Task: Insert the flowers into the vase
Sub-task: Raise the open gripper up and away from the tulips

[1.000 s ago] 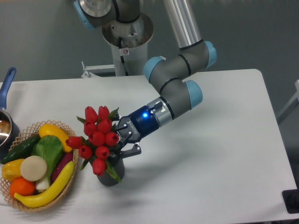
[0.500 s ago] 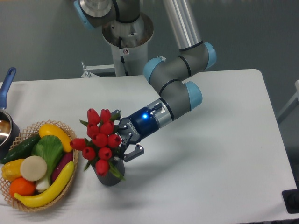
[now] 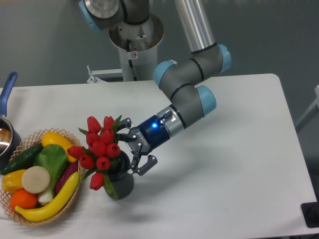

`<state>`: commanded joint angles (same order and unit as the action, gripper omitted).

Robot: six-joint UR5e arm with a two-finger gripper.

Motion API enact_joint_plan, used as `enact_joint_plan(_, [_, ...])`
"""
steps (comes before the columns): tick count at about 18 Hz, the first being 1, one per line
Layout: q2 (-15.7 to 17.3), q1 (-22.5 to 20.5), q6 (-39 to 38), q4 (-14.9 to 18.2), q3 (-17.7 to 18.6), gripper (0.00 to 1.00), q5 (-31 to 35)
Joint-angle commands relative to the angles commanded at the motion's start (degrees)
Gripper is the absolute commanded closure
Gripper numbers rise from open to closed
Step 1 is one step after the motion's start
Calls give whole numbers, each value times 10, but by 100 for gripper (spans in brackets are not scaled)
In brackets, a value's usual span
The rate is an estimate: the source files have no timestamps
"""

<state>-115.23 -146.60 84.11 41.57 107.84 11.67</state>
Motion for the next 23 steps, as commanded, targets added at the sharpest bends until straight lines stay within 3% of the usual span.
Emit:
enact_joint_plan(6, [54,-27,1,1,11,0,79])
enact_joint_plan(9, [106,-61,0,2,11,0,117])
enact_joint_plan(16, [219,-127,-10,7,-11,0,327])
enact_joint_plan(20, [243,-156,-25,9,-35,0,393])
enact_joint_plan(23, [245,-156,-18,47,-71,0,458])
